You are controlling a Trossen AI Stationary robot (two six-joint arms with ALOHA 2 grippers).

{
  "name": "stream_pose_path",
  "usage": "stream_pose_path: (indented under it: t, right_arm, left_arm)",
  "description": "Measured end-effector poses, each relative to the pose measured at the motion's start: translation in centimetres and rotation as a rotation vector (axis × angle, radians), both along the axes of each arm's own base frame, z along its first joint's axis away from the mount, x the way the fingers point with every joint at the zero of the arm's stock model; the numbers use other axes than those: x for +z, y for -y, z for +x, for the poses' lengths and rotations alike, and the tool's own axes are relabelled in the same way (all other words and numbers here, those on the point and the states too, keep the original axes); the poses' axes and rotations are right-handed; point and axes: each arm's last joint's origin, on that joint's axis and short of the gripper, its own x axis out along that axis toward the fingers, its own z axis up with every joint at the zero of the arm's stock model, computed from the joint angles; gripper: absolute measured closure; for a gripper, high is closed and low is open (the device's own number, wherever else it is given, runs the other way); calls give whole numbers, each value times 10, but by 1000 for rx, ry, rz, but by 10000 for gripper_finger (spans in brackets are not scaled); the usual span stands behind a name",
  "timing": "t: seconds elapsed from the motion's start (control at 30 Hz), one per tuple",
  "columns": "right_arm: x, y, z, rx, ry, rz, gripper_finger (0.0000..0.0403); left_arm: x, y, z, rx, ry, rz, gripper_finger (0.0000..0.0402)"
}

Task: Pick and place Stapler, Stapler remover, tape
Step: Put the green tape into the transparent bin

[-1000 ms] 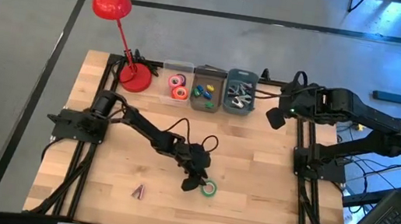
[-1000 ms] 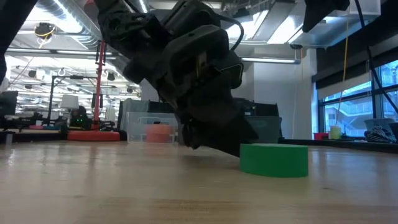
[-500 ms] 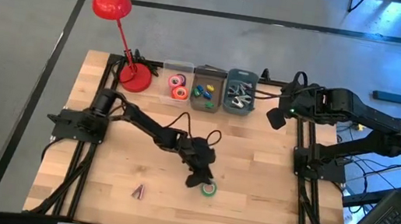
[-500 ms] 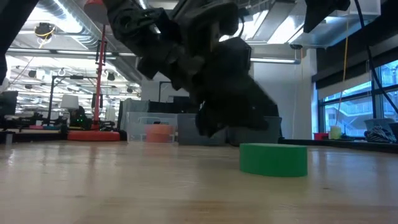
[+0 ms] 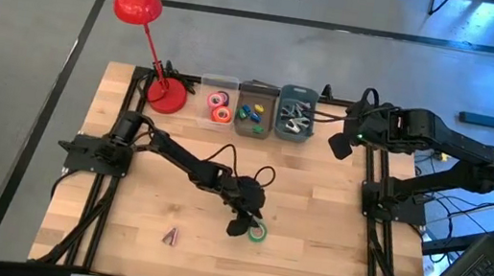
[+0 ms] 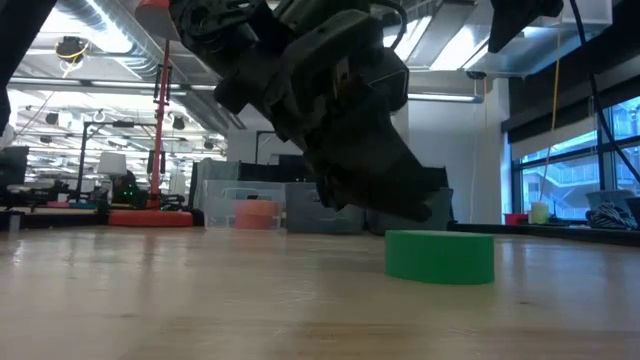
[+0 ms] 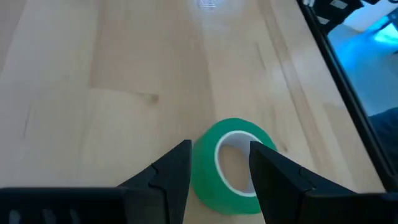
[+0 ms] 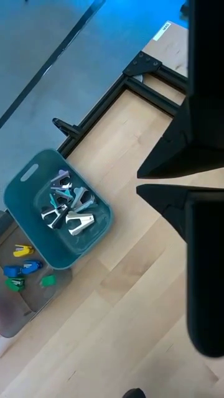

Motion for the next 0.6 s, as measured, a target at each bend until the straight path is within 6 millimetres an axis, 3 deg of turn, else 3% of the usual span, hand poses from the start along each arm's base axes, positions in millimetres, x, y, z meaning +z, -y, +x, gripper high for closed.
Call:
stream_pose_path:
  t: [0.6]
  right_arm:
    - [0,0,0,0,-1,0,373]
  left_arm:
    - [-13,5,-2,-26,-30,62,249]
